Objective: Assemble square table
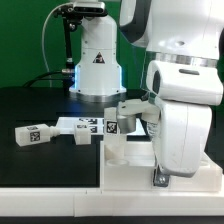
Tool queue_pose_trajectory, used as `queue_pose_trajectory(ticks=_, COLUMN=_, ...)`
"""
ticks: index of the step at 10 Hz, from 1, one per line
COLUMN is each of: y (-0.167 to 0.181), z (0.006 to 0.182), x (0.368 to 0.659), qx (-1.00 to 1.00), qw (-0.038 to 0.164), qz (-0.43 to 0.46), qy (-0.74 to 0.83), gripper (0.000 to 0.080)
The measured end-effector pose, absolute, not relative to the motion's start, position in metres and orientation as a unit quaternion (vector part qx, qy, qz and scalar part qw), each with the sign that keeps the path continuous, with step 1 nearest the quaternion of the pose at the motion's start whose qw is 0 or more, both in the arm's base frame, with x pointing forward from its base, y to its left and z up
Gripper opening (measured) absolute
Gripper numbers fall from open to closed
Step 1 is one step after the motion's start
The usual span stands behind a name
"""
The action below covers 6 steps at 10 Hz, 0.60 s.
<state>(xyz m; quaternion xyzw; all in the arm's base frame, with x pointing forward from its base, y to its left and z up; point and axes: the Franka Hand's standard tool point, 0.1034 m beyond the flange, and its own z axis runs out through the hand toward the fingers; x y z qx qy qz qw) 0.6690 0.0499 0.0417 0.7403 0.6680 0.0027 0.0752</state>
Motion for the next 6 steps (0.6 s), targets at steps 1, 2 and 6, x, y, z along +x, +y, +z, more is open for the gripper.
queue_pose_trajectory(ticks=1, y=0.046, z=0.041, x=0.667, qx=0.739, qw=0.076, qz=0.004, qy=0.670, gripper=0.0048)
queue_pose_trajectory(ticks=2, y=0.041, z=0.041, x=0.663, qx=0.738, qw=0.077, qz=0.007, qy=0.670, gripper=0.0048)
queue_pose_trajectory(ticks=6, y=0.045, z=0.029, x=0.646, qx=0.741, qw=0.070, qz=0.004, qy=0.667, gripper=0.0048)
